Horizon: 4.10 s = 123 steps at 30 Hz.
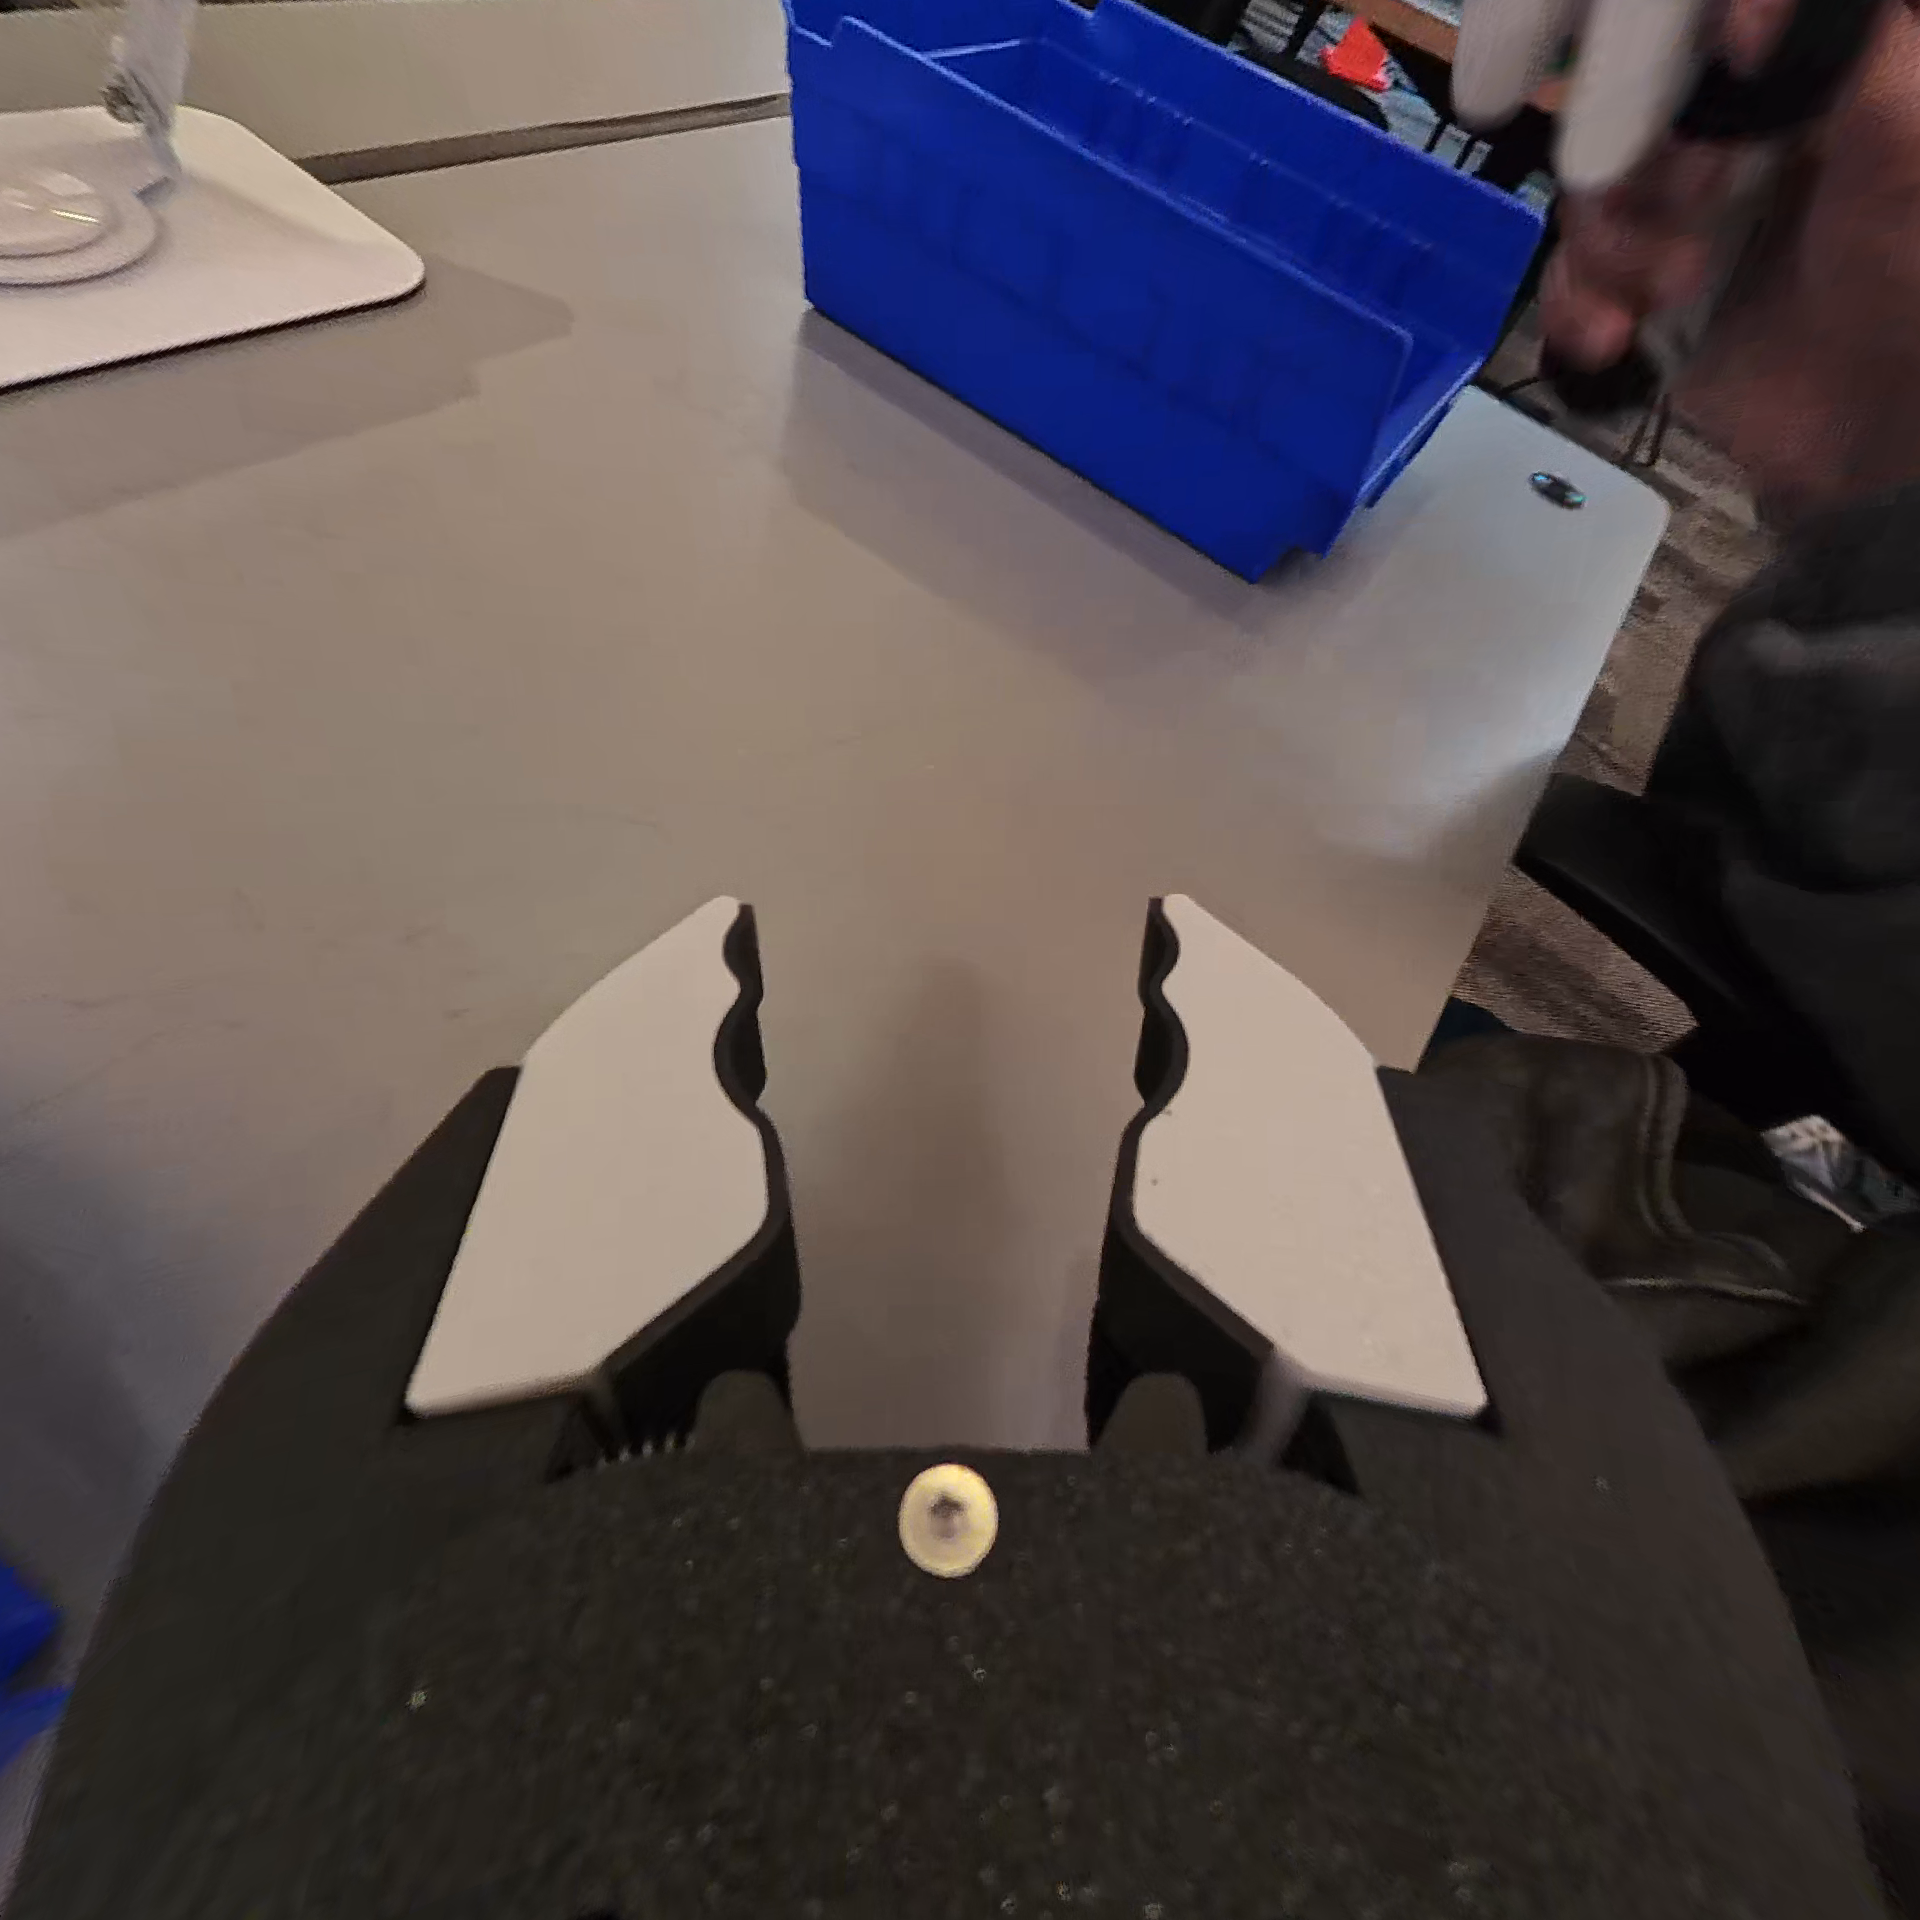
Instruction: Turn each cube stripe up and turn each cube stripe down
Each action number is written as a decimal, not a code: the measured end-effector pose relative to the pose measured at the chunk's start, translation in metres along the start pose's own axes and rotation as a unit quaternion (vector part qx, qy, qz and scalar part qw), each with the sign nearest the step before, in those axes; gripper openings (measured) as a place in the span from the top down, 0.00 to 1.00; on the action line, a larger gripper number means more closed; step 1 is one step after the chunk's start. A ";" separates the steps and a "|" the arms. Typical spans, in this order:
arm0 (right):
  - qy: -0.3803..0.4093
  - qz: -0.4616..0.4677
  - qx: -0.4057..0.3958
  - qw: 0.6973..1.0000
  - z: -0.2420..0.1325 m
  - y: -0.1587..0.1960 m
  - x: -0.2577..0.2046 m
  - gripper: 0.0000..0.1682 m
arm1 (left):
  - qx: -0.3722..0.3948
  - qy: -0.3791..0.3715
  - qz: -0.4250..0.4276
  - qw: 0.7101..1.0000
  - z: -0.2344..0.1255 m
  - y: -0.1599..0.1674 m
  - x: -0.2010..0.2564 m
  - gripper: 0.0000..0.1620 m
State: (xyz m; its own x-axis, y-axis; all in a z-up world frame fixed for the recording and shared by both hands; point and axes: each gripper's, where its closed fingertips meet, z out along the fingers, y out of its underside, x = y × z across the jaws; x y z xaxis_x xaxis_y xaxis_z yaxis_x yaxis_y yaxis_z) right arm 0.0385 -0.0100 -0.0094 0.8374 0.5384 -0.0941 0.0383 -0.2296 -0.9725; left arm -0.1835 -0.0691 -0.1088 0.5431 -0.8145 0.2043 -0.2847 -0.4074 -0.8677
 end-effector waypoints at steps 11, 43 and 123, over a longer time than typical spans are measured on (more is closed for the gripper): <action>-0.126 -0.112 0.017 0.986 0.039 0.090 -0.147 0.63 | 0.009 -0.101 -0.002 0.995 -0.005 0.004 -0.037 0.51; 0.365 0.012 -0.034 0.930 -0.145 0.104 0.160 0.82 | -0.074 -0.118 -0.040 0.989 0.269 -0.091 0.083 0.69; -0.126 -0.110 -0.035 0.985 0.116 0.124 -0.344 0.74 | 0.103 -0.432 -0.244 0.862 -0.277 0.138 -0.156 0.95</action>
State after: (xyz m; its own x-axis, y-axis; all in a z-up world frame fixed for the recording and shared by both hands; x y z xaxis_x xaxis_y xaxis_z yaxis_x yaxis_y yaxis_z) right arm -0.3080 -0.1296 -0.1222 0.6432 0.7635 0.0581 0.2487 -0.1366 -0.9589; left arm -0.5265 -0.1126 -0.1353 0.9693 0.0811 0.2322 0.2431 -0.4604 -0.8538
